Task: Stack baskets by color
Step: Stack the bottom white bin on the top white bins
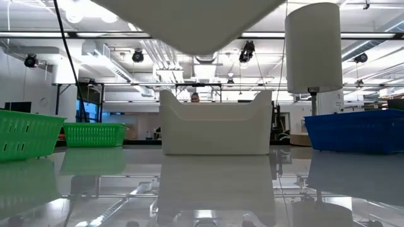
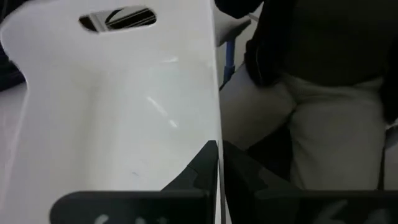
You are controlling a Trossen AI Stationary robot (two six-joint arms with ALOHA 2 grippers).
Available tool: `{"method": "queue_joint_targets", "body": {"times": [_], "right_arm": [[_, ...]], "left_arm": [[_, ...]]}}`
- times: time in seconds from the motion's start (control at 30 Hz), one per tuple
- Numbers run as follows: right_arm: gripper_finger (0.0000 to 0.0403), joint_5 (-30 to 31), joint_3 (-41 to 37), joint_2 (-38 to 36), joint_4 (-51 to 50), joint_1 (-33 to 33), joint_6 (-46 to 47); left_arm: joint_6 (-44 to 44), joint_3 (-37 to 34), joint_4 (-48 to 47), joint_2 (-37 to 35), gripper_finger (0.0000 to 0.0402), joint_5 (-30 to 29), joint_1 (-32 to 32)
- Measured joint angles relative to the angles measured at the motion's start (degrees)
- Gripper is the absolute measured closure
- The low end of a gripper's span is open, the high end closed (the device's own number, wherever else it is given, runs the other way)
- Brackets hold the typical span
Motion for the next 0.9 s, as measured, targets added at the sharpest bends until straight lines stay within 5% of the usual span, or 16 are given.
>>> {"method": "queue_joint_targets", "body": {"times": [0.47, 0.9], "right_arm": [[0.0178, -17.2, 12.3, 16.8, -1.6, 0.2, -12.3], [0.0217, -19.7, 29.1, 29.7, -21.0, 2.4, -25.4]], "left_arm": [[10.2, -0.2, -0.5, 0.0, 0.0401, -0.2, 0.4], [9.7, -0.3, -0.1, 0.0, 0.0402, -3.2, 0.7]]}}
